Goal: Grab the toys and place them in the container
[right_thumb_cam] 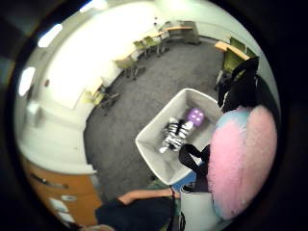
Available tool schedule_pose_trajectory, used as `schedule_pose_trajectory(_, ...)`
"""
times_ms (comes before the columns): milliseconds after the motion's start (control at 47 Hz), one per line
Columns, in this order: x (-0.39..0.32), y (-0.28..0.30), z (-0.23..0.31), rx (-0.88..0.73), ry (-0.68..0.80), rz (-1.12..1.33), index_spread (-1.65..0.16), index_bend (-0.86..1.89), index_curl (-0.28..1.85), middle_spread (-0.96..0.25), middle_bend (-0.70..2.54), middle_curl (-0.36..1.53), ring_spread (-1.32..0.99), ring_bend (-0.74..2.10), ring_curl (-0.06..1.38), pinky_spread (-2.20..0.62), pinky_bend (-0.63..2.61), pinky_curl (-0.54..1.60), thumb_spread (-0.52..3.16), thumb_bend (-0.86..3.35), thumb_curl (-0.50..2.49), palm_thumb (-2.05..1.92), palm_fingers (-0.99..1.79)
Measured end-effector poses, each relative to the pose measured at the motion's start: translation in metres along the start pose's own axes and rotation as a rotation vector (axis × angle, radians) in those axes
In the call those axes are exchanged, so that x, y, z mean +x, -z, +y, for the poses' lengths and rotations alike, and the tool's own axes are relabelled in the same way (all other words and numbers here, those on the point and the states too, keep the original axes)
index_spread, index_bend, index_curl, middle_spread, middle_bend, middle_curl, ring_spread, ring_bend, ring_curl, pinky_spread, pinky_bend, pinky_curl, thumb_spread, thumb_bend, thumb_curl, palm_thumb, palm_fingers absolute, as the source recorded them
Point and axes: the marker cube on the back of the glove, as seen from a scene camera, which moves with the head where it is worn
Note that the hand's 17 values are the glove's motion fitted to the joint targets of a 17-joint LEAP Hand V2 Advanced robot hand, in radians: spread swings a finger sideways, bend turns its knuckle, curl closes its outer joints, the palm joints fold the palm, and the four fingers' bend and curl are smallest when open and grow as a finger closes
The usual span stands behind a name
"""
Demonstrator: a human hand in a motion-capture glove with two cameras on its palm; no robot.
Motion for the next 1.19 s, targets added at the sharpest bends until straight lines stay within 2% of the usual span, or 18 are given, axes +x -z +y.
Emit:
schedule_pose_trajectory(106, 0.041, -0.021, -0.002, 0.005, 0.097, -0.023, -0.32, 0.31, 0.77, -0.34, 0.92, 0.65, -0.37, 1.26, 0.55, -0.45, 0.86, 0.41, 0.50, 0.28, 1.08, 0.49, 1.18)
schedule_pose_trajectory(192, 0.025, -0.028, -0.007, 0.014, 0.166, -0.099, -0.33, 0.30, 0.79, -0.33, 0.92, 0.65, -0.37, 1.26, 0.55, -0.45, 0.87, 0.41, 0.49, 0.28, 1.11, 0.48, 1.18)
schedule_pose_trajectory(213, 0.016, -0.029, -0.010, 0.016, 0.157, -0.142, -0.33, 0.30, 0.79, -0.34, 0.91, 0.65, -0.37, 1.26, 0.55, -0.45, 0.86, 0.41, 0.50, 0.28, 1.11, 0.48, 1.18)
schedule_pose_trajectory(298, -0.008, -0.037, -0.024, -0.004, -0.046, -0.200, -0.33, 0.28, 0.81, -0.34, 0.92, 0.65, -0.36, 1.26, 0.55, -0.45, 0.87, 0.41, 0.49, 0.28, 1.14, 0.47, 1.18)
schedule_pose_trajectory(383, -0.016, -0.049, -0.020, -0.063, 0.048, -0.173, -0.34, 0.26, 0.83, -0.34, 0.91, 0.65, -0.36, 1.27, 0.54, -0.45, 0.87, 0.41, 0.48, 0.28, 1.17, 0.47, 1.16)
schedule_pose_trajectory(447, -0.005, -0.065, -0.013, -0.186, 0.082, -0.094, -0.36, 0.19, 0.84, -0.35, 0.91, 0.65, -0.37, 1.27, 0.54, -0.45, 0.87, 0.41, 0.50, 0.27, 1.18, 0.44, 1.09)
schedule_pose_trajectory(490, 0.005, -0.074, -0.010, -0.258, 0.064, -0.023, -0.37, 0.06, 0.82, -0.36, 0.83, 0.63, -0.37, 1.25, 0.53, -0.45, 0.96, 0.44, 0.56, 0.21, 1.16, 0.38, 0.90)
schedule_pose_trajectory(511, 0.009, -0.077, -0.009, -0.286, 0.049, -0.002, -0.36, -0.07, 0.76, -0.35, 0.75, 0.60, -0.37, 1.26, 0.53, -0.44, 1.03, 0.46, 0.72, 0.10, 1.08, 0.18, 0.74)
schedule_pose_trajectory(532, 0.011, -0.079, -0.009, -0.309, 0.032, 0.007, -0.36, -0.07, 0.76, -0.34, 0.70, 0.60, -0.37, 1.26, 0.54, -0.43, 1.09, 0.48, 0.77, 0.07, 1.04, 0.13, 0.63)
schedule_pose_trajectory(575, 0.013, -0.081, -0.008, -0.325, 0.000, 0.011, -0.34, -0.09, 0.72, -0.29, 0.57, 0.57, -0.34, 1.22, 0.54, -0.39, 1.21, 0.53, 0.83, -0.04, 0.95, 0.00, 0.22)
schedule_pose_trajectory(618, 0.016, -0.083, -0.008, -0.307, -0.008, 0.030, -0.32, -0.07, 0.68, -0.21, 0.46, 0.54, -0.26, 1.06, 0.52, -0.31, 1.30, 0.57, 0.83, -0.12, 0.87, -0.12, -0.23)
schedule_pose_trajectory(660, 0.022, -0.084, -0.005, -0.281, 0.002, 0.046, -0.32, -0.05, 0.60, -0.17, 0.42, 0.51, -0.21, 0.92, 0.46, -0.24, 1.30, 0.53, 0.85, -0.14, 0.81, -0.15, -0.32)
schedule_pose_trajectory(809, 0.032, -0.080, 0.002, -0.242, -0.097, 0.021, -0.31, 0.05, 0.44, -0.10, 0.35, 0.46, -0.14, 0.71, 0.32, -0.12, 1.26, 0.47, 0.87, -0.15, 0.64, -0.18, -0.24)
schedule_pose_trajectory(937, 0.054, -0.073, 0.020, -0.207, -0.070, 0.065, -0.32, 0.14, 0.41, -0.08, 0.31, 0.44, -0.12, 0.60, 0.28, -0.07, 1.16, 0.43, 0.89, -0.15, 0.52, -0.19, -0.18)
schedule_pose_trajectory(1065, -0.002, -0.056, 0.039, -0.191, -0.096, 0.050, -0.32, 0.15, 0.39, -0.07, 0.30, 0.43, -0.12, 0.54, 0.26, -0.05, 1.05, 0.38, 0.90, -0.14, 0.43, -0.19, -0.11)
schedule_pose_trajectory(1150, -0.007, -0.045, 0.056, -0.179, -0.076, -0.111, -0.31, 0.14, 0.38, -0.07, 0.29, 0.43, -0.13, 0.51, 0.26, -0.05, 1.00, 0.36, 0.91, -0.14, 0.38, -0.18, -0.09)
schedule_pose_trajectory(1192, 0.011, -0.046, 0.069, -0.188, -0.093, -0.067, -0.31, 0.15, 0.38, -0.07, 0.29, 0.43, -0.14, 0.50, 0.26, -0.05, 0.97, 0.35, 0.91, -0.13, 0.35, -0.18, -0.09)
